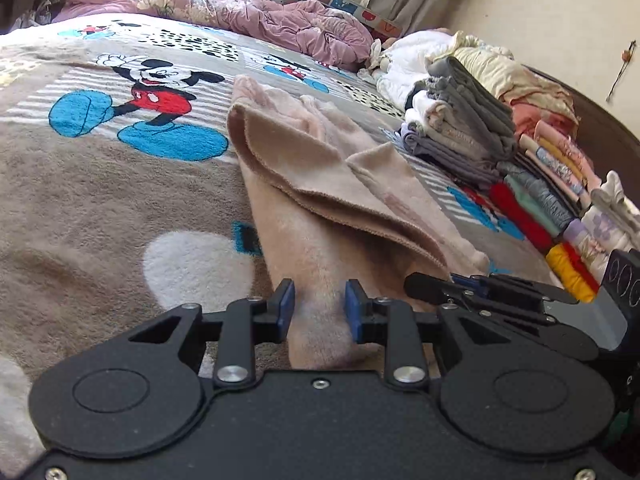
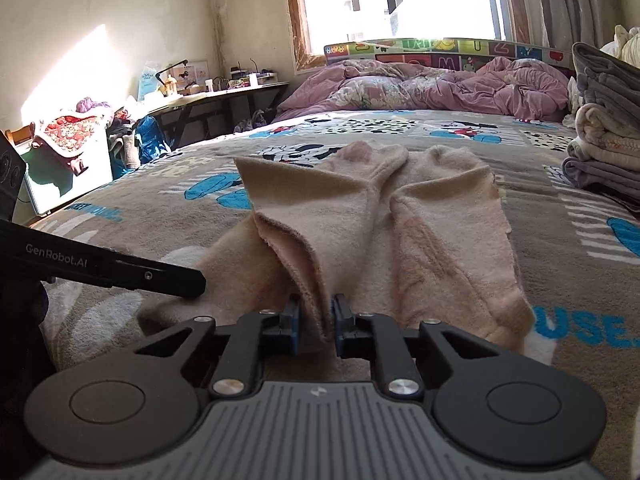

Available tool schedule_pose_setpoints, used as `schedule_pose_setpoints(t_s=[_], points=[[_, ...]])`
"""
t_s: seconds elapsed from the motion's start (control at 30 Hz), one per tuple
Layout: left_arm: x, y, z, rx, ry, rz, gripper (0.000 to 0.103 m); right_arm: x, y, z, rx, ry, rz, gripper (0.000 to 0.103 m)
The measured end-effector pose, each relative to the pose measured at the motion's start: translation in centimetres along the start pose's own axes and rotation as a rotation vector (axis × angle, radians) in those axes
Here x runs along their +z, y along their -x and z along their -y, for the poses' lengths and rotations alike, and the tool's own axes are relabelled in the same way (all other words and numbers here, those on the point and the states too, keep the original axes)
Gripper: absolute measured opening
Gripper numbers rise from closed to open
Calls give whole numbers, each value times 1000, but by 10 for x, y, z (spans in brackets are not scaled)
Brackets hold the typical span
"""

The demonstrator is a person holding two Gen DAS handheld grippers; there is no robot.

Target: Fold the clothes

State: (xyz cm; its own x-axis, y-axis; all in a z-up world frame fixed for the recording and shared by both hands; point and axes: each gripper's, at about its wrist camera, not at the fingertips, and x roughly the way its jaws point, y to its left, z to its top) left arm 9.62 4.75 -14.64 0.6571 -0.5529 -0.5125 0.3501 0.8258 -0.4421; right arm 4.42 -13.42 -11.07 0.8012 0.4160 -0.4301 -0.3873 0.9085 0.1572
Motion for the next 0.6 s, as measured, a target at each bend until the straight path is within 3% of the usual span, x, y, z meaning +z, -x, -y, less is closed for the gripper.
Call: schedule_pose_setpoints(t_s=[0.17,0.23,0.3,0.37,0.43,0.6], points=[[9,15,0,-140,67,105,24,13,14,8,-15,-20,45,15],[7,4,9,-99,1,35,25,10,6,12,-18,-3,-1,15],[-2,-14,19,9,-125,-81,24,2,-3,8,-36,35,-51,14],[-10,-24,24,73,-200,-123,26,-6,-7,3,-59,80,-80,14],[-3,-19,18,52,-147,-122,26,-7,-6,-1,-74,118,-79,14],[3,-3,16,56,-114,12,26,-4,10,0,-52,93,0,14]])
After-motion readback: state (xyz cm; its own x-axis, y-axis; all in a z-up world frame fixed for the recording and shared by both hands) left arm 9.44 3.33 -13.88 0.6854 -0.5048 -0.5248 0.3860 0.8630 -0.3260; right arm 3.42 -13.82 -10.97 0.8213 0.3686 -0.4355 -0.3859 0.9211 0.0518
